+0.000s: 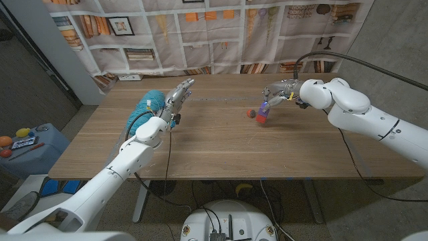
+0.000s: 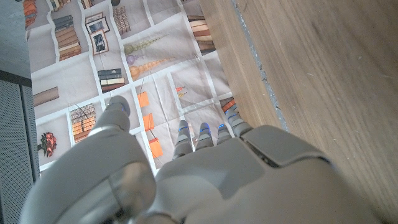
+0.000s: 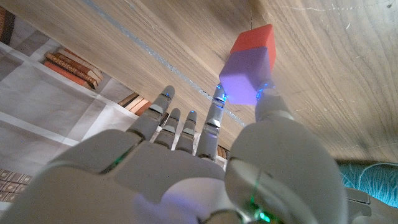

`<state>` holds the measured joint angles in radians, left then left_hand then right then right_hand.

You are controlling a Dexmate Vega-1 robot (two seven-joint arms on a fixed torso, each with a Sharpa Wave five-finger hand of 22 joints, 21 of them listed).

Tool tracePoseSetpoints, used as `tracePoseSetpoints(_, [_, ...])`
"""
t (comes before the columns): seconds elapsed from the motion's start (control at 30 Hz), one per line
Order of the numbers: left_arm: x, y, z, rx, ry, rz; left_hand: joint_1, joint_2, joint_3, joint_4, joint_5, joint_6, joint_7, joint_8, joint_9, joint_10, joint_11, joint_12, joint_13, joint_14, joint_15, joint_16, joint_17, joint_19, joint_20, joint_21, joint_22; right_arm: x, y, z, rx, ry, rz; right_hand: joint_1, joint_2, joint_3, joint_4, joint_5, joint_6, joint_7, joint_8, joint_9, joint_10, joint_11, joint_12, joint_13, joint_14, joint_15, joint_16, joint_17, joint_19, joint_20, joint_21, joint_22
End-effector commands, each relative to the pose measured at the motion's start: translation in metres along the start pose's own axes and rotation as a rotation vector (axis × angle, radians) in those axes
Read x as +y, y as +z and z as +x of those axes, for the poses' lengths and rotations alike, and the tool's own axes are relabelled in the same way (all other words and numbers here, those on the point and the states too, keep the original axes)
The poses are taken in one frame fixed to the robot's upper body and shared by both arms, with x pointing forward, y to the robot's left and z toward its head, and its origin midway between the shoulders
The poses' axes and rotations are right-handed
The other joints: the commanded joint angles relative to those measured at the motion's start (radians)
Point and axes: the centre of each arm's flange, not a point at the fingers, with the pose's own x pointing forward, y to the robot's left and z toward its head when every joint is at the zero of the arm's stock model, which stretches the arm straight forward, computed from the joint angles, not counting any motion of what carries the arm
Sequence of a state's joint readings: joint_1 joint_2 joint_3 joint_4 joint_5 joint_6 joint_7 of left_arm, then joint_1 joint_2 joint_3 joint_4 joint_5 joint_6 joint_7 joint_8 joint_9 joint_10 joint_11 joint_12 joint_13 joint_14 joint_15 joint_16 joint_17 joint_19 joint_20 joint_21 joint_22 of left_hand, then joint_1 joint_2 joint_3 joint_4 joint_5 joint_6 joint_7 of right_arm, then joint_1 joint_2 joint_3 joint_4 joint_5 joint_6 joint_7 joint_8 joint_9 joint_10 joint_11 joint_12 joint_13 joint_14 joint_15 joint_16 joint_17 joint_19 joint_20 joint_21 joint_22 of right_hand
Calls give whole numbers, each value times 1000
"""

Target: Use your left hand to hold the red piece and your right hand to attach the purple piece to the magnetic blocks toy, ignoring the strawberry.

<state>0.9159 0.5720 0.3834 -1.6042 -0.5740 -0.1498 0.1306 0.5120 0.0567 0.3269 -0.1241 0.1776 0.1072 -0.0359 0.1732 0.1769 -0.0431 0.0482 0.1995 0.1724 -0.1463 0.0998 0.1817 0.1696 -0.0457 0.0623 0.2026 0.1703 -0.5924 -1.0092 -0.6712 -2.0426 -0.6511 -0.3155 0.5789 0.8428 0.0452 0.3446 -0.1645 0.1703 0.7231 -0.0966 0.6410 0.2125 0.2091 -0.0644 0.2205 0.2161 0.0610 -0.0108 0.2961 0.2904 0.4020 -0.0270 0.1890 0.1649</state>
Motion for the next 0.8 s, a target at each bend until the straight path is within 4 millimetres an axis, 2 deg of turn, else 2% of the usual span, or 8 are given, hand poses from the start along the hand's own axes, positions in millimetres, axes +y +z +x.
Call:
tracePoseSetpoints(0.03, [1, -5, -2, 5, 7, -13, -8, 1, 3, 7, -3, 7, -2, 7, 1, 3, -3, 1, 3, 1, -5, 2, 2, 2, 2, -4, 5, 3, 7, 6, 20, 37, -74, 47, 40, -3, 0, 6, 124, -125, 21, 28, -1, -2, -4, 2, 7, -2, 5, 4, 9, 4, 4, 3])
tracePoseSetpoints(0.6, [3, -8, -1, 0, 6, -41, -15, 19, 8, 6, -2, 2, 7, 7, 1, 3, 1, -1, 3, 4, -1, 1, 2, 4, 2, -4, 5, 11, 16, 15, 40, 71, -121, 45, 39, -7, 3, 8, 117, -125, 21, 31, -2, -2, -4, 3, 8, -2, 6, 6, 10, 7, 3, 3])
tracePoseSetpoints(0.73, [5, -9, -2, 7, -1, -44, -22, 26, 9, 4, -3, -18, 3, 1, 0, -13, -8, -8, 3, -6, -15, -4, 1, 0, -2, -7, 4, 14, 17, 17, 46, 73, -122, 44, 38, -8, 4, 8, 115, -125, 21, 31, -1, -3, -4, 3, 9, -2, 6, 6, 10, 7, 3, 3])
tracePoseSetpoints(0.8, [5, -9, -2, 11, -5, -43, -29, 29, 8, 3, -3, -35, -17, -2, 0, -13, -9, -8, 3, -9, -20, -5, 1, -4, -5, -9, 4, 15, 18, 18, 49, 75, -118, 44, 38, -8, 4, 8, 114, -125, 21, 32, -1, -3, -4, 3, 8, -3, 6, 6, 11, 7, 3, 3])
